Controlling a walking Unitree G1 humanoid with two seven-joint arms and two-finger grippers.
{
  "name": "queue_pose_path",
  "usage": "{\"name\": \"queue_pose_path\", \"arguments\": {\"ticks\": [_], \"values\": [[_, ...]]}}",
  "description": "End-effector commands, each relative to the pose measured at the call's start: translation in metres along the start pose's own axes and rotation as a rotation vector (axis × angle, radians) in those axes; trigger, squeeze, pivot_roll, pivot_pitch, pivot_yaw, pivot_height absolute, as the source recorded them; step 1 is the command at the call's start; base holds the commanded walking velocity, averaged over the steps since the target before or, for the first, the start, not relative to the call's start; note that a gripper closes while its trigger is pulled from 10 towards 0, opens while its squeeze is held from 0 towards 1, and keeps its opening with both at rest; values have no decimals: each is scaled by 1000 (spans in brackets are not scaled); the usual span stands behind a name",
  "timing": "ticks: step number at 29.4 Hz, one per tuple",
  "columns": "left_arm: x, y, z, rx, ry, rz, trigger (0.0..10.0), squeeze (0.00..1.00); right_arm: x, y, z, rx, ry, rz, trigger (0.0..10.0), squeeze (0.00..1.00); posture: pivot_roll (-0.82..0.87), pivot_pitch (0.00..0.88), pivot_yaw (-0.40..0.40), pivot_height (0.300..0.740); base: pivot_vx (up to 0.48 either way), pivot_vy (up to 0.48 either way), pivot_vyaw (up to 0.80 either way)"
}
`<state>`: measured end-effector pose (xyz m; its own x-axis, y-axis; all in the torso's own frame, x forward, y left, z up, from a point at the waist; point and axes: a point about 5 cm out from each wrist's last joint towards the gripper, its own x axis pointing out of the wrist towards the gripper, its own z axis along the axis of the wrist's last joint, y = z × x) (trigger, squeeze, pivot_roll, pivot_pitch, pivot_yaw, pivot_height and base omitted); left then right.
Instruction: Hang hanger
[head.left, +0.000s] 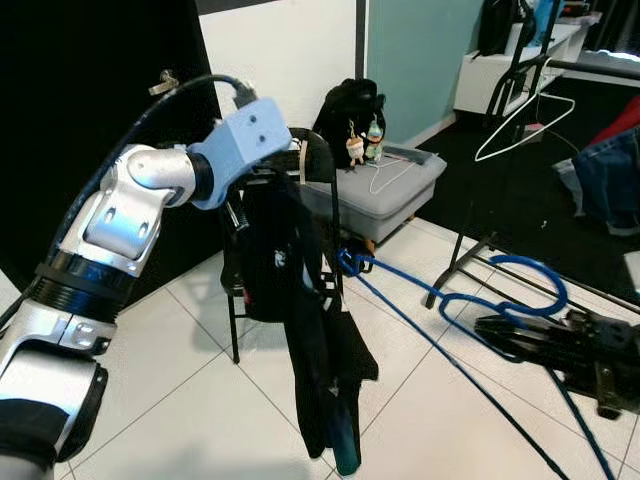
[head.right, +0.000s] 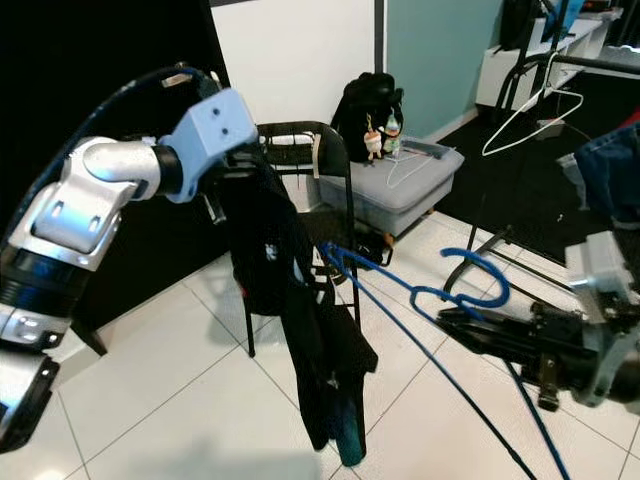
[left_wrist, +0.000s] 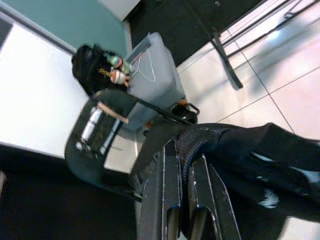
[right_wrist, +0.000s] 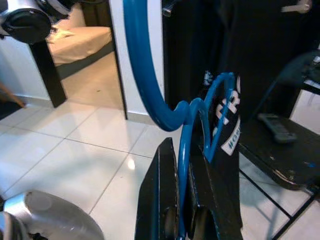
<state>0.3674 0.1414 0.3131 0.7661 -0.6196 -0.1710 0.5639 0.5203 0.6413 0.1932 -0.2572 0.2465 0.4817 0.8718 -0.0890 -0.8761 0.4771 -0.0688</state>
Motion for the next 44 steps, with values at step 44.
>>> {"name": "queue_pose_path", "arguments": {"ticks": [44], "values": [[-18,-109,-191,-1196,622,-63,10000,0,63,-6,-31,18,-87,-127,10000,0,-52,0,173,736,0,0,0]]}}
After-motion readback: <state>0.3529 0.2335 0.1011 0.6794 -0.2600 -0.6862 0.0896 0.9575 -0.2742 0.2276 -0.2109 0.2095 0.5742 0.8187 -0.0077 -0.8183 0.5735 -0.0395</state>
